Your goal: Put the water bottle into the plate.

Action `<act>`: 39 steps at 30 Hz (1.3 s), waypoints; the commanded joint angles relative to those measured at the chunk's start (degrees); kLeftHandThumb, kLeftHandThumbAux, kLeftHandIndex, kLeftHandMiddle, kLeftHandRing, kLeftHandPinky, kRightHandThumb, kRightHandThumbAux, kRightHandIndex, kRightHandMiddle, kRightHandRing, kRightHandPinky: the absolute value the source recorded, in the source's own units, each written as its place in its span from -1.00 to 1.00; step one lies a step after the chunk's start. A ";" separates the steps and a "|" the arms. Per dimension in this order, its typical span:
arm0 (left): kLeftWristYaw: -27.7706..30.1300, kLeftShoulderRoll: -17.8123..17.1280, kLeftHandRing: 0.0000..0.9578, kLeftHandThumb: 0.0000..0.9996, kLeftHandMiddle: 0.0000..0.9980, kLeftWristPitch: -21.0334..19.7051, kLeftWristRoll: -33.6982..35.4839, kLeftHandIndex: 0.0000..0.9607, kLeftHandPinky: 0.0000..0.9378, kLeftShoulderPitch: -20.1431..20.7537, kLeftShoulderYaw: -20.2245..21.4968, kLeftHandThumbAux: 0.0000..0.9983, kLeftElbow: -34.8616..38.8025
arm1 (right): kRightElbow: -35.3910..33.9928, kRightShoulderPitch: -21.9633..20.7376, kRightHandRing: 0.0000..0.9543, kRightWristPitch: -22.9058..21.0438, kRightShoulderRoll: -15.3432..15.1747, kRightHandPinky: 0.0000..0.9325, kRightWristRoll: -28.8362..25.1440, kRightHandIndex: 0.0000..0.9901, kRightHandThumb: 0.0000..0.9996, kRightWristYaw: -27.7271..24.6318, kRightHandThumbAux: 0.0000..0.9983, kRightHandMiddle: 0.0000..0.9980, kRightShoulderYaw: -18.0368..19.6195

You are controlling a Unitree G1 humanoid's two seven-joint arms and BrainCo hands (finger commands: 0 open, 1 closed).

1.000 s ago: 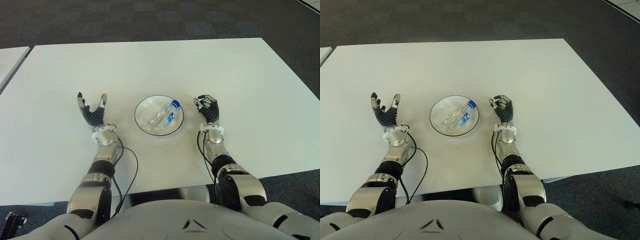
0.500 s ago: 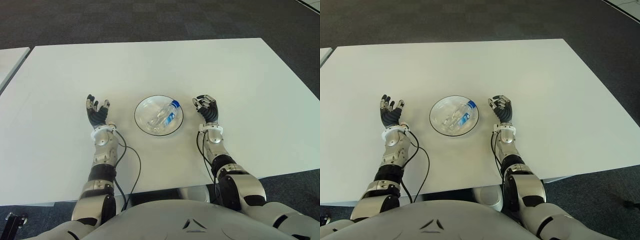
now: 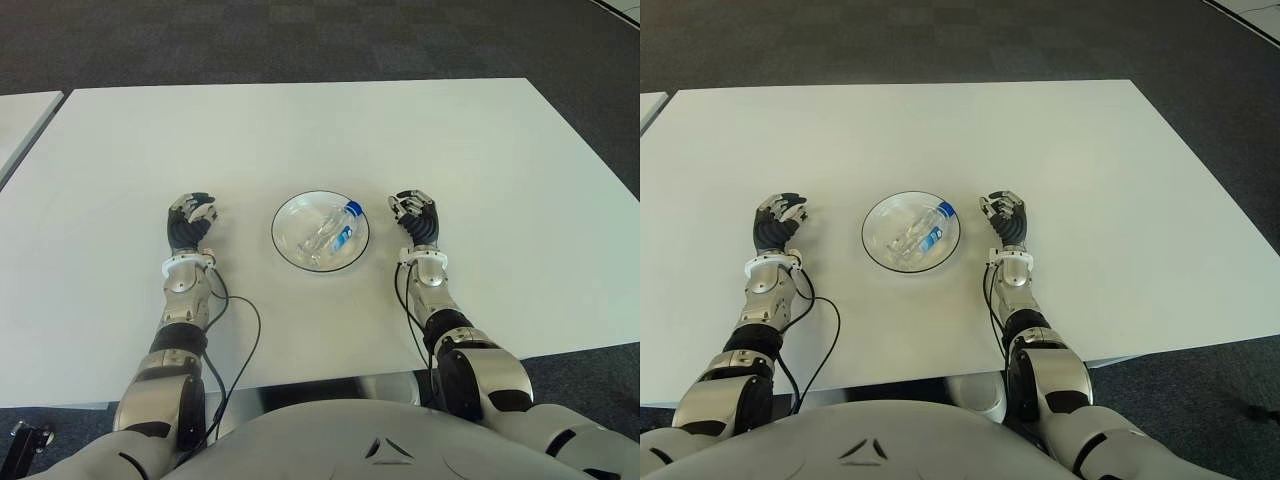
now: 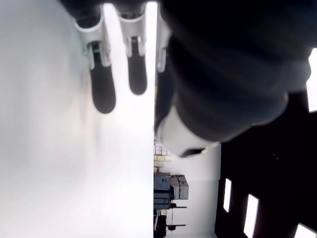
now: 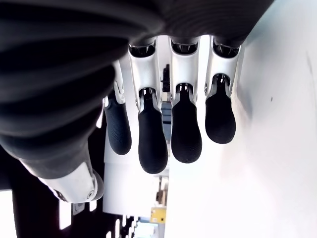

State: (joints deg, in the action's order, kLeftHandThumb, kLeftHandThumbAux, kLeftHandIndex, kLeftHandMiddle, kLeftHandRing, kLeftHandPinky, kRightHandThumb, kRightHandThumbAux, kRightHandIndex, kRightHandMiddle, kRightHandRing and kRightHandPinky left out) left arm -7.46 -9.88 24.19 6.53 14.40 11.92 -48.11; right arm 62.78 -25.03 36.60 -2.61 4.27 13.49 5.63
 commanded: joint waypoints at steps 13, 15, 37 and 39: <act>-4.43 1.08 0.30 0.36 0.26 5.53 -10.36 -0.08 0.28 0.32 -5.44 0.46 -7.94 | 0.67 1.48 0.44 -1.11 -0.06 0.49 0.15 -0.12 0.42 -0.33 0.46 0.38 -0.41; -5.28 0.57 0.34 0.39 0.30 4.53 -11.48 -0.08 0.34 0.56 -6.12 0.45 -8.36 | 0.60 1.52 0.45 -1.14 -0.05 0.50 0.19 -0.12 0.42 -0.31 0.46 0.38 -0.48; -10.19 -2.00 0.62 0.42 0.55 0.81 -21.05 -0.09 0.66 -0.04 -14.21 0.44 -9.06 | 0.42 1.49 0.45 -1.41 0.00 0.48 -0.23 -0.12 0.42 -0.85 0.46 0.39 -0.40; -10.28 -1.95 0.63 0.42 0.56 0.71 -21.14 -0.09 0.67 -0.16 -14.56 0.44 -8.93 | 0.40 1.49 0.45 -1.44 0.03 0.48 -0.25 -0.12 0.42 -0.89 0.46 0.39 -0.36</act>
State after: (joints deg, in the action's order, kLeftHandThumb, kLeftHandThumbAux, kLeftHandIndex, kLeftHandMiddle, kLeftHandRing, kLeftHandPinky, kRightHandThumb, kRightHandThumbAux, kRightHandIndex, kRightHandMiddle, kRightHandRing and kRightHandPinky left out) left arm -18.28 -12.90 27.51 -13.19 16.92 -1.10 -54.97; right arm 62.41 -24.67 36.65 -2.95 4.32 12.90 5.22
